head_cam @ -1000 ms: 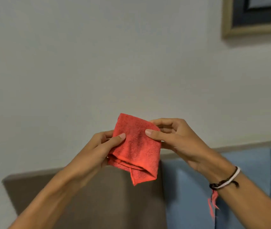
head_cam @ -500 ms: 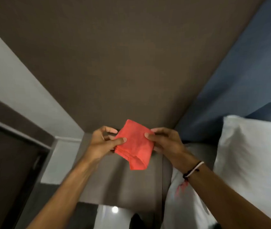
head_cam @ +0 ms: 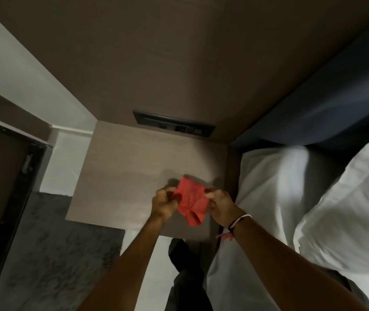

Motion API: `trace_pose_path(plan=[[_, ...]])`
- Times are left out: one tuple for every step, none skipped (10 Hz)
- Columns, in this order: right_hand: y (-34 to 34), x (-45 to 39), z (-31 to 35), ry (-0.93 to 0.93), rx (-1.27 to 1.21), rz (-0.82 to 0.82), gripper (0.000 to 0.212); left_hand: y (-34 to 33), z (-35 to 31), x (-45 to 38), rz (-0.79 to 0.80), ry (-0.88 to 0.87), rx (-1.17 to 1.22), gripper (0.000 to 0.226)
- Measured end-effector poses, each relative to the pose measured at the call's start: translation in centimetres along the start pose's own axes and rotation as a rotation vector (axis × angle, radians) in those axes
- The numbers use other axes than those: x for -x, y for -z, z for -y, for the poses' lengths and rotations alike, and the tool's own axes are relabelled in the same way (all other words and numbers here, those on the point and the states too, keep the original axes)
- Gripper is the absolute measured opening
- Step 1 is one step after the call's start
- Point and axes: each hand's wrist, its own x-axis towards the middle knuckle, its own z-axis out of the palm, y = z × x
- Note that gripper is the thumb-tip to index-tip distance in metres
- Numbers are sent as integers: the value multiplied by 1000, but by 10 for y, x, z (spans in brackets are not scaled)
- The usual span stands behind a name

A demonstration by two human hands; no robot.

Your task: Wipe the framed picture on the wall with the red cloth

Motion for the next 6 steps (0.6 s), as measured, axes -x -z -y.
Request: trace_pose_path(plan=[[3,-14,-3,1,-19,-6,35,-9,4,-11,69,6,-34,29],[4,-19,-1,9,0,-8,38,-14,3,-14,151,24,-29,33],[6,-15,2,-5,5,-49,39,-12,1,-8,164,16,-43,34],[5,-8,12,2,29,-51,33,0,-14,1,177,-42,-120,44],[2,13,24,105,185,-93,25,11,-36,19,141,-160,-216,52],[10,41,32,485,562,-264,64,30,-65,41,-83,-464,-470,56]])
